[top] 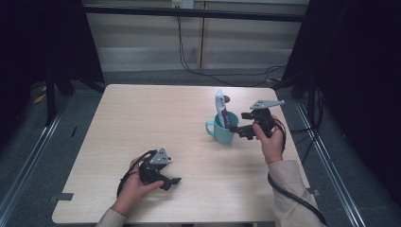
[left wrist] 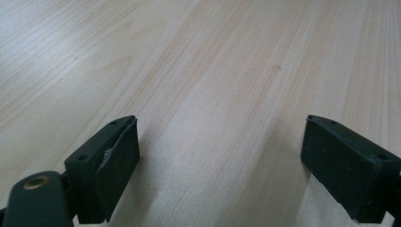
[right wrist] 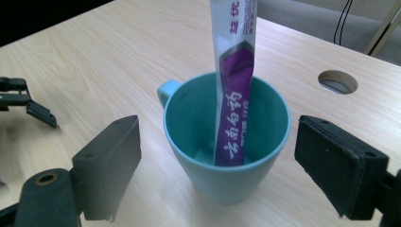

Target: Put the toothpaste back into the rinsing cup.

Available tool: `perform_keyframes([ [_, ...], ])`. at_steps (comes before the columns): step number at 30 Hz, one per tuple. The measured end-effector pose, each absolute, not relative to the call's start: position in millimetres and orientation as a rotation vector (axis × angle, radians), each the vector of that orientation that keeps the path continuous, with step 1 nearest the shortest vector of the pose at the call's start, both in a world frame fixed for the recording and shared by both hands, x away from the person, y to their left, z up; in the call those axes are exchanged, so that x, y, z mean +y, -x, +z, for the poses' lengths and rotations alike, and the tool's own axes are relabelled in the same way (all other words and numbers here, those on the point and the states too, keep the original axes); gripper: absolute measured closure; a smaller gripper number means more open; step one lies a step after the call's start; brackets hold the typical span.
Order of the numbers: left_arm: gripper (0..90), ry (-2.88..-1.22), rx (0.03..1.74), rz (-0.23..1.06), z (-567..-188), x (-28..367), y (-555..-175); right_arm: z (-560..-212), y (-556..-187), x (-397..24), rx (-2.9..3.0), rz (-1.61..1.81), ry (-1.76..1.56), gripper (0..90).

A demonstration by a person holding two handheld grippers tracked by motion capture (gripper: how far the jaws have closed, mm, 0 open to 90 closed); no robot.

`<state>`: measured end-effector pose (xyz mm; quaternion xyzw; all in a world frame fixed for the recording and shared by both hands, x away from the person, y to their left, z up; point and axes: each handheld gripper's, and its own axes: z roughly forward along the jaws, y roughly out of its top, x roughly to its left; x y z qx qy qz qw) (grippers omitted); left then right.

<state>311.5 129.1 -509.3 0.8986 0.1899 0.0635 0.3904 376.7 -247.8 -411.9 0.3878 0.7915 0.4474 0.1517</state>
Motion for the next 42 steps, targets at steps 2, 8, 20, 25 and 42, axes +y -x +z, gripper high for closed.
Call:
perform_keyframes([
  [2,12.2,-2.284,0.482,0.161,-509.2,129.1,-311.5,-412.3,-374.1,-249.6,2.272,1.290,-1.093,14.8],
  [8,12.2,-2.284,0.480,0.160,-509.3,129.1,-311.6,-413.3,-367.3,-253.5,2.289,1.276,-1.082,14.8],
  [20,12.2,-2.284,0.481,0.160,-509.3,129.1,-311.5,-417.4,-353.0,-262.6,2.305,1.272,-1.070,14.8],
  [25,12.2,-2.283,0.481,0.160,-509.3,129.1,-311.5,-420.6,-347.6,-264.9,2.318,1.286,-1.064,14.8],
  [42,12.2,-2.284,0.481,0.162,-509.3,129.1,-311.6,-443.8,-325.9,-257.7,2.389,1.261,-1.030,14.8],
])
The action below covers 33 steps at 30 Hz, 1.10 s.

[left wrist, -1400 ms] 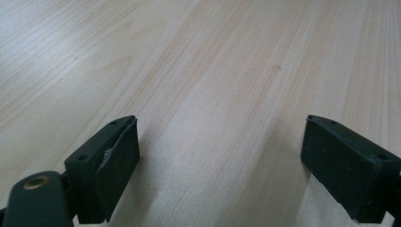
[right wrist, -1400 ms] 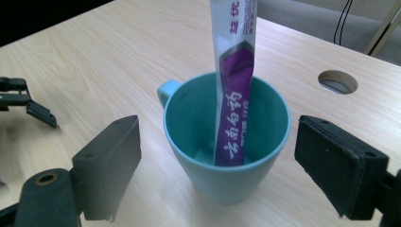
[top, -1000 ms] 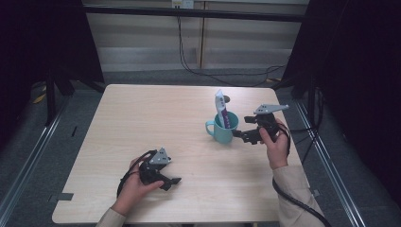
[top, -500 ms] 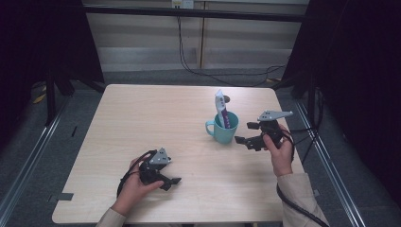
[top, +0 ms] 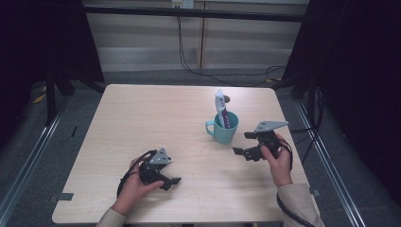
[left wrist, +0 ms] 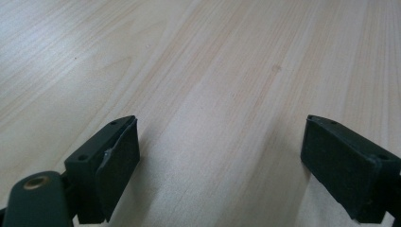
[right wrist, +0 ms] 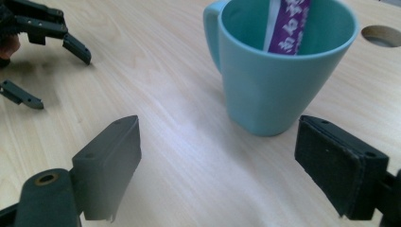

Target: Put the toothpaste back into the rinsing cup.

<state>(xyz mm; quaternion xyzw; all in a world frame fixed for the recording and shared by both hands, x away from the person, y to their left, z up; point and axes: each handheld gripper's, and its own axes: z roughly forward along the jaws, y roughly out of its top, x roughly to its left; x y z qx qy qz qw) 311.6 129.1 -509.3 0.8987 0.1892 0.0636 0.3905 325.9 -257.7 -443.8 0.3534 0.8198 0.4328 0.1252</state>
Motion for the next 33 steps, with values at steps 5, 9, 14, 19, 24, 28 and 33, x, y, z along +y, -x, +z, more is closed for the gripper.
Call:
perform_keyframes([
  [5,12.2,-2.284,0.480,0.160,-509.3,129.1,-311.6,-451.6,-319.8,-254.8,2.410,1.262,-1.028,14.8],
  [9,12.2,-2.283,0.480,0.160,-509.3,129.1,-311.6,-459.8,-315.4,-252.4,2.433,1.251,-1.020,14.8],
  [14,12.2,-2.284,0.480,0.160,-509.3,129.1,-311.6,-469.8,-310.3,-249.3,2.457,1.246,-1.017,14.8],
  [19,12.2,-2.284,0.481,0.161,-509.3,129.1,-311.5,-479.4,-305.9,-247.0,2.474,1.251,-1.014,14.8],
  [24,12.2,-2.284,0.482,0.162,-509.3,129.1,-311.5,-487.0,-301.8,-243.8,2.494,1.230,-1.005,14.8],
  [28,12.2,-2.283,0.481,0.162,-509.3,129.1,-311.5,-492.5,-299.2,-241.9,2.504,1.220,-1.001,14.8],
  [33,12.2,-2.284,0.481,0.160,-509.3,129.1,-311.5,-498.4,-296.8,-239.7,2.524,1.197,-0.984,14.8],
])
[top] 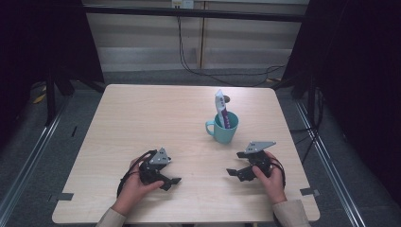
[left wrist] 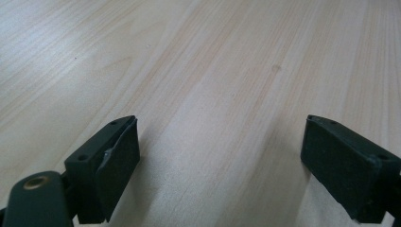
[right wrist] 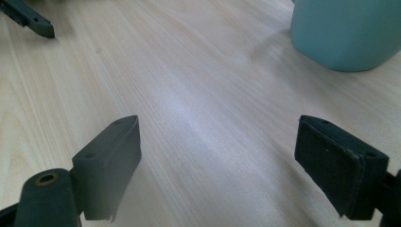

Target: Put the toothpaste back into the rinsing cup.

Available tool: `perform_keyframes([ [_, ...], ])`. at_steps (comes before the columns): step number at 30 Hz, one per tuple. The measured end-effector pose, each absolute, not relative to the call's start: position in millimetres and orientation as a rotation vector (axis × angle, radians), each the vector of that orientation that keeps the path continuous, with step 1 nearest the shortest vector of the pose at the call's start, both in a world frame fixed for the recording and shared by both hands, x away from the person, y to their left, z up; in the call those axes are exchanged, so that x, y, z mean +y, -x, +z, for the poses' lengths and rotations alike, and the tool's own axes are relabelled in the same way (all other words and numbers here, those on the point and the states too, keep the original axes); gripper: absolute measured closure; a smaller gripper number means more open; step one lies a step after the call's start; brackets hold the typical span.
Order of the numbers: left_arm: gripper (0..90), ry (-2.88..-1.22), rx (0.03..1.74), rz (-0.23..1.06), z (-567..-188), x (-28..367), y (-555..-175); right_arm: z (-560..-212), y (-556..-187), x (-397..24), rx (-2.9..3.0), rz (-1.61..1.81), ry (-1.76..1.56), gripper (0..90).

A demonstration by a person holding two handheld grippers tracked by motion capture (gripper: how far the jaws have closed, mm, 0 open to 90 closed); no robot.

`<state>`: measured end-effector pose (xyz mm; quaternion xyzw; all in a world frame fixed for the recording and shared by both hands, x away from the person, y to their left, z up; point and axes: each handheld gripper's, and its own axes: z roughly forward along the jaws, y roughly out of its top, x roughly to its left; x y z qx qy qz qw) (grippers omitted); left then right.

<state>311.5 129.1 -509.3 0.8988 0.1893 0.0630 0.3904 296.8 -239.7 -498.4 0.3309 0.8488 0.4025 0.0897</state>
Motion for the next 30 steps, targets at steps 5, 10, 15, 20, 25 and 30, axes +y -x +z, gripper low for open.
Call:
perform_keyframes([
  [5,12.2,-2.283,0.481,0.162,-509.3,129.1,-311.5,-502.8,-294.5,-236.8,2.544,1.171,-0.971,14.8],
  [10,12.2,-2.283,0.482,0.162,-509.3,129.1,-311.5,-507.0,-292.6,-236.3,2.551,1.146,-0.978,14.8],
  [15,12.2,-2.283,0.481,0.162,-509.3,129.1,-311.5,-508.6,-291.2,-236.1,2.549,1.139,-0.959,14.6],
  [20,12.2,-2.282,0.481,0.162,-509.3,129.0,-311.5,-511.3,-287.3,-234.6,2.531,1.116,-0.914,13.7],
  [25,12.2,-2.282,0.481,0.161,-509.3,129.0,-311.5,-511.2,-286.2,-233.4,2.525,1.099,-0.912,13.4],
  [30,12.2,-2.282,0.481,0.162,-509.4,129.0,-311.5,-511.2,-286.1,-233.4,2.525,1.098,-0.913,13.3],
])
